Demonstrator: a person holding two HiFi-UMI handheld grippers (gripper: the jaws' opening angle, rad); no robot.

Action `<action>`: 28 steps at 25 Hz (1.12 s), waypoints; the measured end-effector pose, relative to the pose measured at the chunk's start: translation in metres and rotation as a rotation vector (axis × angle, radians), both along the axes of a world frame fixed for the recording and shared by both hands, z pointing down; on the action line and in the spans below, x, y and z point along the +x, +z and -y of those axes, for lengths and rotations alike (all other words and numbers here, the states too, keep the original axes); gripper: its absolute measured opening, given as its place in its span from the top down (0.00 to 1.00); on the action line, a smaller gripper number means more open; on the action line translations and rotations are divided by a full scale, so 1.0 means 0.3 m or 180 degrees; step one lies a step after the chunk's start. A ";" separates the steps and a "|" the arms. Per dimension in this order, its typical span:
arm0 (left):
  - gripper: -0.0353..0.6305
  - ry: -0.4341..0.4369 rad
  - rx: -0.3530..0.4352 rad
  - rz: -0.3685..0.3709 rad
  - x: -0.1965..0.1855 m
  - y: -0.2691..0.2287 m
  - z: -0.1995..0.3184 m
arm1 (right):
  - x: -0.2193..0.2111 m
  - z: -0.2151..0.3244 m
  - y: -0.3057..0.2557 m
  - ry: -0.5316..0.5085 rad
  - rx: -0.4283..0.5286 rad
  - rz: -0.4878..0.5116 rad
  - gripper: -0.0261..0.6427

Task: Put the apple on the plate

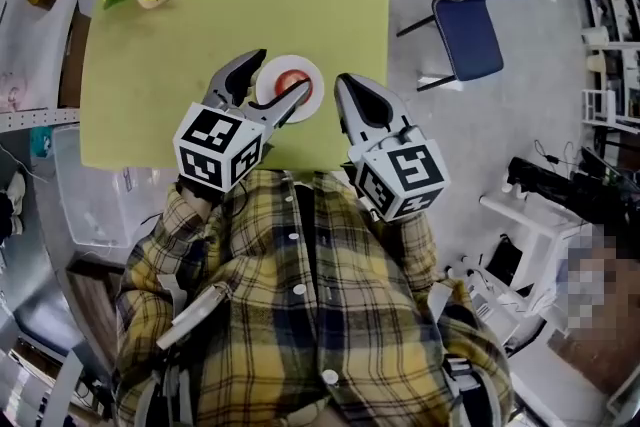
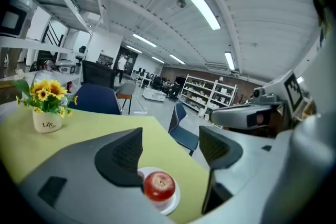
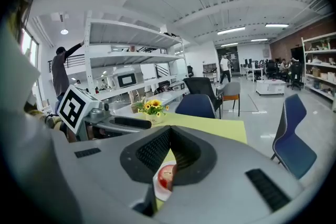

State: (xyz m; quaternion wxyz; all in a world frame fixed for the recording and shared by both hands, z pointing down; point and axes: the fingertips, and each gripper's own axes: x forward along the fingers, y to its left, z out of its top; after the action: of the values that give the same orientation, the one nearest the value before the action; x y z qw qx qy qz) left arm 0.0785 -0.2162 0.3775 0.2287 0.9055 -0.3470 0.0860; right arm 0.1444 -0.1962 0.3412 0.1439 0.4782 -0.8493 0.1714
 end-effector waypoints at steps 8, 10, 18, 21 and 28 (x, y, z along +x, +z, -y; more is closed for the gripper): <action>0.69 0.0019 0.0303 -0.0195 -0.012 -0.198 -0.034 | 0.000 0.027 -0.107 -0.0002 0.0249 0.0039 0.97; 0.76 0.0032 0.0321 -0.0176 -0.020 -0.215 -0.039 | -0.009 0.030 -0.115 -0.0020 0.0278 0.0059 0.97; 0.90 -0.0027 0.0397 -0.0133 -0.052 -0.266 -0.050 | -0.023 0.024 -0.148 -0.0029 0.0333 0.0132 0.97; 0.94 -0.0039 0.0418 -0.0096 -0.057 -0.274 -0.059 | -0.024 0.017 -0.159 -0.0045 0.0351 0.0163 0.97; 0.94 -0.0002 0.0505 0.0002 -0.055 -0.280 -0.068 | -0.042 0.019 -0.168 -0.0069 0.0372 0.0225 0.97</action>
State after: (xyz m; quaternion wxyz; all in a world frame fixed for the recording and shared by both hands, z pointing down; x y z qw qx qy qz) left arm 0.0621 -0.1959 0.2934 0.1562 0.9206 -0.3531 0.0584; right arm 0.1317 -0.2020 0.2908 0.0875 0.4702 -0.8675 0.1366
